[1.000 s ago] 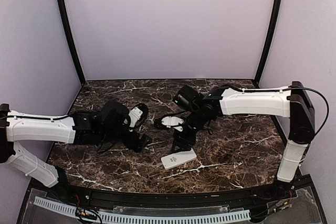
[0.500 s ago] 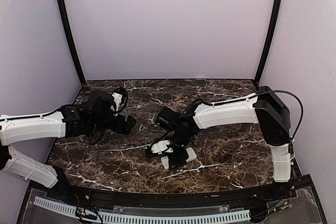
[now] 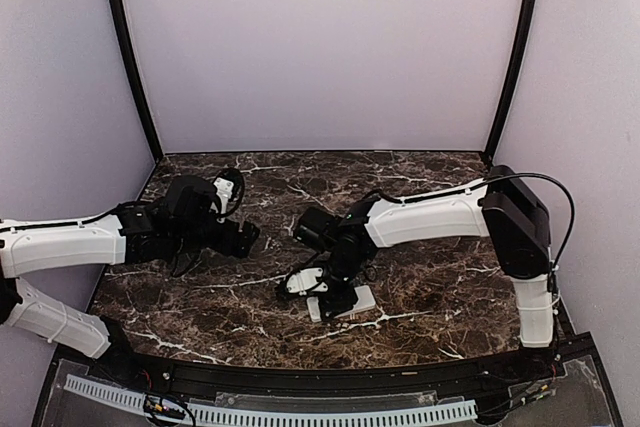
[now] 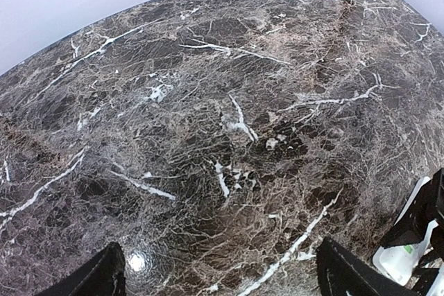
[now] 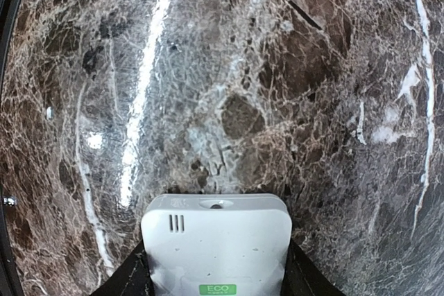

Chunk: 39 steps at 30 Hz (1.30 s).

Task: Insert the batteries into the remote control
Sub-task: Pick up the remote control from the center of the board, then pass from the right arm to the left

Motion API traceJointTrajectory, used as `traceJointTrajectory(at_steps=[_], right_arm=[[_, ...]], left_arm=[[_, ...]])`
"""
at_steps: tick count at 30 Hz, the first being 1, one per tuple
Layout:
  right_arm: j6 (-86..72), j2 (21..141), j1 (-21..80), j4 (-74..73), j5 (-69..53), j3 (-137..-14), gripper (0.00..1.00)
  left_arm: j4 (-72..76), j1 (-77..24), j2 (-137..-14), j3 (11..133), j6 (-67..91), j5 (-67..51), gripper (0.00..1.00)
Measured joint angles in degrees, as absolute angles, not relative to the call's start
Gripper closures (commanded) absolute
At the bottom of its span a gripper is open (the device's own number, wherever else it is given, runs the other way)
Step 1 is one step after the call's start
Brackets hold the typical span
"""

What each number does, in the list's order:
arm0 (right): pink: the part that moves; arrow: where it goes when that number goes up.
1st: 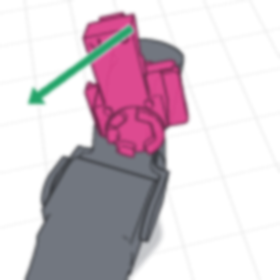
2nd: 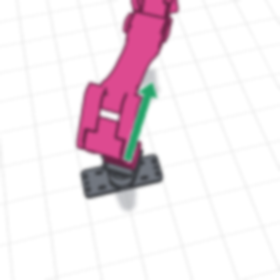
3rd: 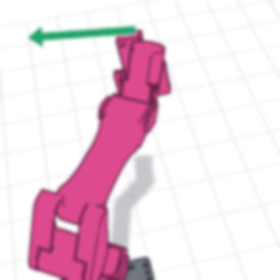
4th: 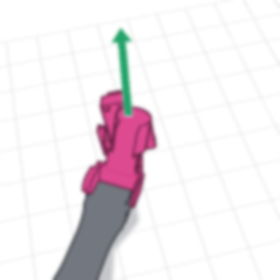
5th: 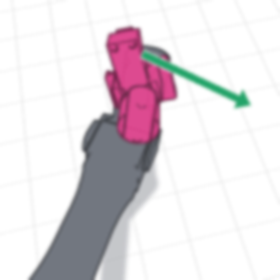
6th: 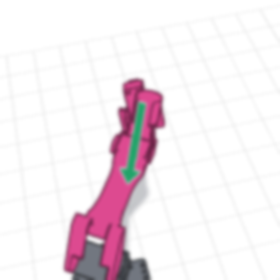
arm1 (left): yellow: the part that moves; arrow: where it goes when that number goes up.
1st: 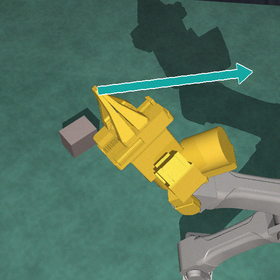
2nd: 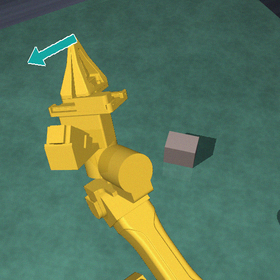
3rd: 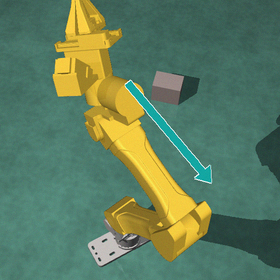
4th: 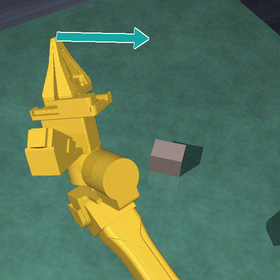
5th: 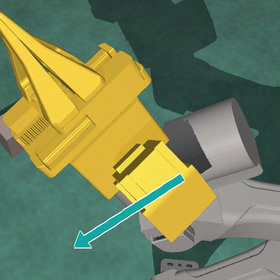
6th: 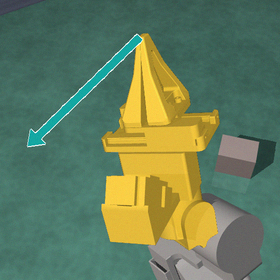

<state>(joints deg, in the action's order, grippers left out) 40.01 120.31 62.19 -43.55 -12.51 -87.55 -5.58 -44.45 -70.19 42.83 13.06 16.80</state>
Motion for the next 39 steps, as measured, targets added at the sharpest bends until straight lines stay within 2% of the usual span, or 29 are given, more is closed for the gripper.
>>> traceJointTrajectory(at_steps=[7, 12, 16, 20, 24, 28, 34, 39], right_arm=[[34.7, 116.4, 60.6, -43.1, -17.5, -87.2, 0.64], [26.2, 104.4, 54.5, -37.2, -27.3, -84.0, 0.67], [15.3, 93.1, 47.9, -24.6, -35.8, -80.2, 0.69], [4.3, 88.0, 44.9, -10.8, -42.2, -78.4, 0.7], [-5.9, 86.6, 44.7, 2.5, -47.0, -76.1, 0.7], [-12.0, 86.7, 44.8, 10.2, -50.1, -75.1, 0.71], [-15.6, 86.7, 45.1, 16.1, -51.3, -74.6, 0.72], [-16.4, 86.6, 45.4, 17.5, -50.6, -73.8, 0.73]], left_arm=[[-4.5, -44.4, -69.8, 42.8, 11.5, 16.2, 0.05], [-1.2, -44.4, -66.7, 42.8, 8.9, 12.2, 0.08], [4.3, -44.4, -64.3, 43.5, 5.7, 3.2, 0.08], [9.8, -44.7, -64.2, 45.7, 2.5, -9.3, 0.04], [18.2, -45.1, -64.8, 47.4, 1.5, -22.9, 0.01], [23.8, -45.3, -68.6, 51.4, 2.6, -31.3, 0.01], [26.1, -45.6, -75.5, 56.4, 4.6, -37.3, 0.01], [26.1, -46.8, -79.0, 57.8, 5.9, -37.9, 0.02]])
